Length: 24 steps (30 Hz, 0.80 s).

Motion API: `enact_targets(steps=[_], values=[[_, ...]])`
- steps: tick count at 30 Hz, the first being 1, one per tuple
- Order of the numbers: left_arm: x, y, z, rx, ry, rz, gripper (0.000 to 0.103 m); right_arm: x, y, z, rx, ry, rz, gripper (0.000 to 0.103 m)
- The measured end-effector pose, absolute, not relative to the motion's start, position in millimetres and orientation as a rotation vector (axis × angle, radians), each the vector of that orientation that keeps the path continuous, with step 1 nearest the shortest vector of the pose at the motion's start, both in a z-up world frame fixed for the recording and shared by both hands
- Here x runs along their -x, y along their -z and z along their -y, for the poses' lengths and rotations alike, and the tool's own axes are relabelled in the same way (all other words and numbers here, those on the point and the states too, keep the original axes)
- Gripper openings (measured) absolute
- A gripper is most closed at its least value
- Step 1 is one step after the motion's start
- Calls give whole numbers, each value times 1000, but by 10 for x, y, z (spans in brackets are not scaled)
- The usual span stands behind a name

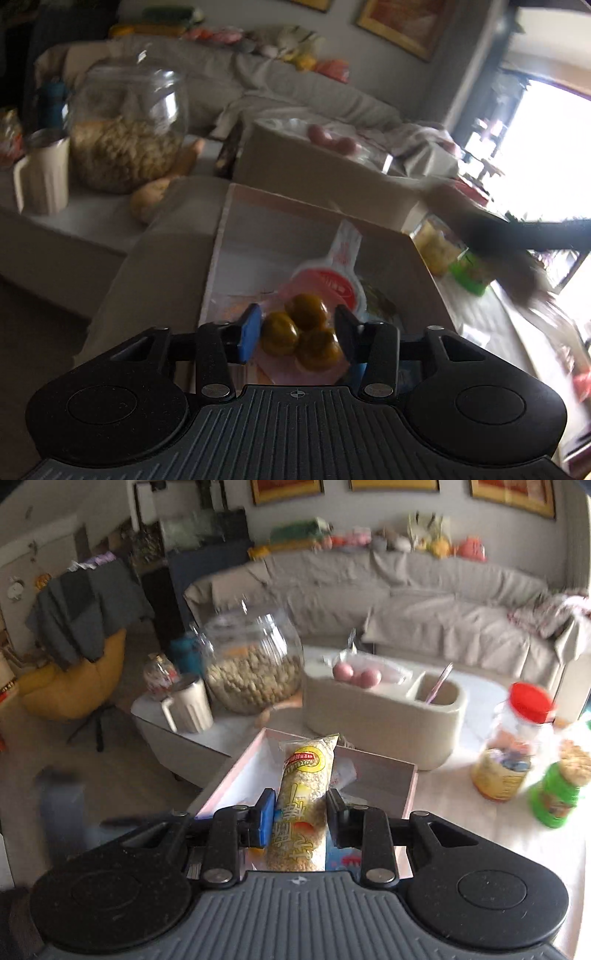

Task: Organize snacks
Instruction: 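Lower the egg tray and stick snack into the pink box and open both grippers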

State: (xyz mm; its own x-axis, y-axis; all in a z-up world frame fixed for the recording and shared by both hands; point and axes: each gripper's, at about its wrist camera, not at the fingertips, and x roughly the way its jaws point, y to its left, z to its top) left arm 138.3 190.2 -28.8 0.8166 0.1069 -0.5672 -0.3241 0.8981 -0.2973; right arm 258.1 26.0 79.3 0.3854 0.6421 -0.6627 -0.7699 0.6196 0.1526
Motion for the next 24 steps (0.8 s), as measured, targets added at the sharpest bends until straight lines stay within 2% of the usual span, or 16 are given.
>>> enact_targets(steps=[10,19,22,24], values=[[-1312,382,-1820,300,-217,-525,44,-3185,-19,-1191,303,-881,-920,29],[-1355,334,-1837,310,-215,-538,44,-3110,-45,-1139,373,-894,-958,30],[-1343,305,-1839,308,-223,-540,44,-3114,-81,-1039,328,-880,-948,36],[-1319,265,-1829,302,-228,-531,43,-3108,-144,-962,298,-859,-907,48]])
